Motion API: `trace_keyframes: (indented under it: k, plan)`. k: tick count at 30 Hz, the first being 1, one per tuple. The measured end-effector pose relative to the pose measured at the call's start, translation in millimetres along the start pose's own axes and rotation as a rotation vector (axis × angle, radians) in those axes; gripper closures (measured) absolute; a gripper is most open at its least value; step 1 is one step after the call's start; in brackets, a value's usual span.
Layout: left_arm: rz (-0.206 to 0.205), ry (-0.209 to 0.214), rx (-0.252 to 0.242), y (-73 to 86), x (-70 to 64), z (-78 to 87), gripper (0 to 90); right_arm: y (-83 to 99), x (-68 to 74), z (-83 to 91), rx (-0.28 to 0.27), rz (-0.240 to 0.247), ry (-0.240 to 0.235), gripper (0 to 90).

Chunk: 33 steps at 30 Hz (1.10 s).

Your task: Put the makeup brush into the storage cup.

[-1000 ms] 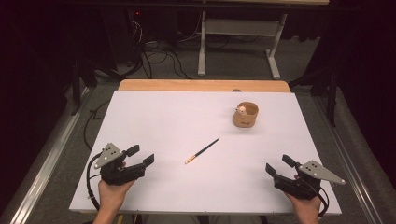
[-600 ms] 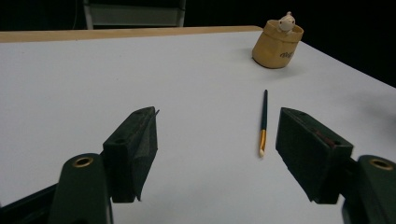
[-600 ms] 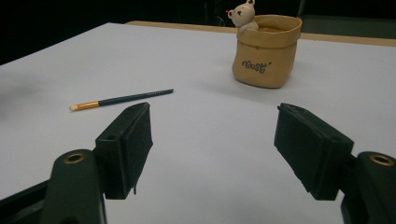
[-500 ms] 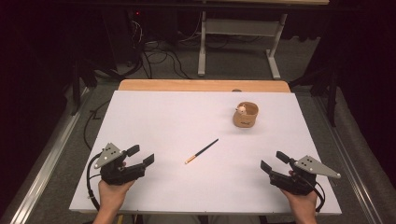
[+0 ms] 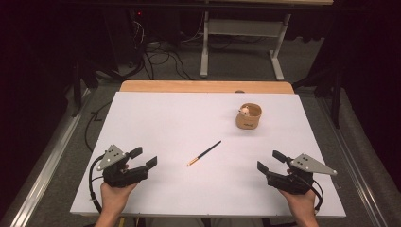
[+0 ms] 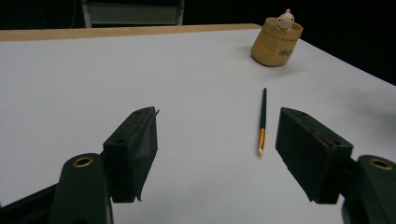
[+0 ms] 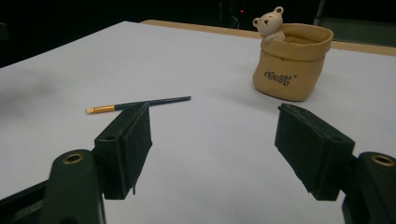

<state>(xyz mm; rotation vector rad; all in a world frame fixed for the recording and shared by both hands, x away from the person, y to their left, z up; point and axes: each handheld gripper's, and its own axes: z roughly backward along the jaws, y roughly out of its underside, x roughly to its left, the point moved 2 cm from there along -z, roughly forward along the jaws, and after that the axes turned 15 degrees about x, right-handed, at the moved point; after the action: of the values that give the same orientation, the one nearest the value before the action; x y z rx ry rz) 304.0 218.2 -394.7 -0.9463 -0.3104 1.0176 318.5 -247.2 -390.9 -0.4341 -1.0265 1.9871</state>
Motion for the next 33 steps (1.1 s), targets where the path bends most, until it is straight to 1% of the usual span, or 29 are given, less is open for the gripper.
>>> trace_keyframes:
  k: [5,13,14,17,21,23,25,29,33]
  plan:
    - [-0.001,0.002,0.001,0.0,-0.2,-0.2,30.0,-4.6,1.3,-2.1,-0.006,-0.007,-0.028,28.5]
    - [-0.003,0.004,0.002,-0.1,-0.4,-0.9,30.0,-11.9,4.8,-6.7,-0.001,0.0,-0.042,27.9]
    - [-0.002,0.003,0.001,-0.1,-0.4,-0.7,30.0,-12.5,5.7,-7.2,-0.001,0.007,-0.041,27.9]
    - [0.0,0.004,0.002,-0.2,-0.1,-0.9,30.0,-14.5,8.2,-8.3,-0.011,0.015,-0.051,28.0]
    - [-0.002,0.004,0.003,-0.2,-0.9,-1.7,30.0,-17.3,9.4,-8.5,-0.033,0.031,-0.047,29.0]
    - [-0.002,0.004,0.003,-0.1,-0.8,-1.6,30.0,-19.1,9.8,-8.2,-0.046,0.035,-0.054,29.0]
    - [-0.001,0.005,0.003,0.0,-0.8,-1.5,30.0,-21.0,10.5,-7.6,-0.053,0.029,-0.06,28.8]
    - [-0.005,0.008,0.003,-0.1,-1.5,-0.7,30.0,-24.7,12.4,-8.3,-0.063,0.03,-0.051,28.8]
    - [-0.006,0.009,0.007,-0.5,-2.0,-1.9,29.9,-29.3,14.1,-11.1,-0.068,0.031,-0.063,28.8]
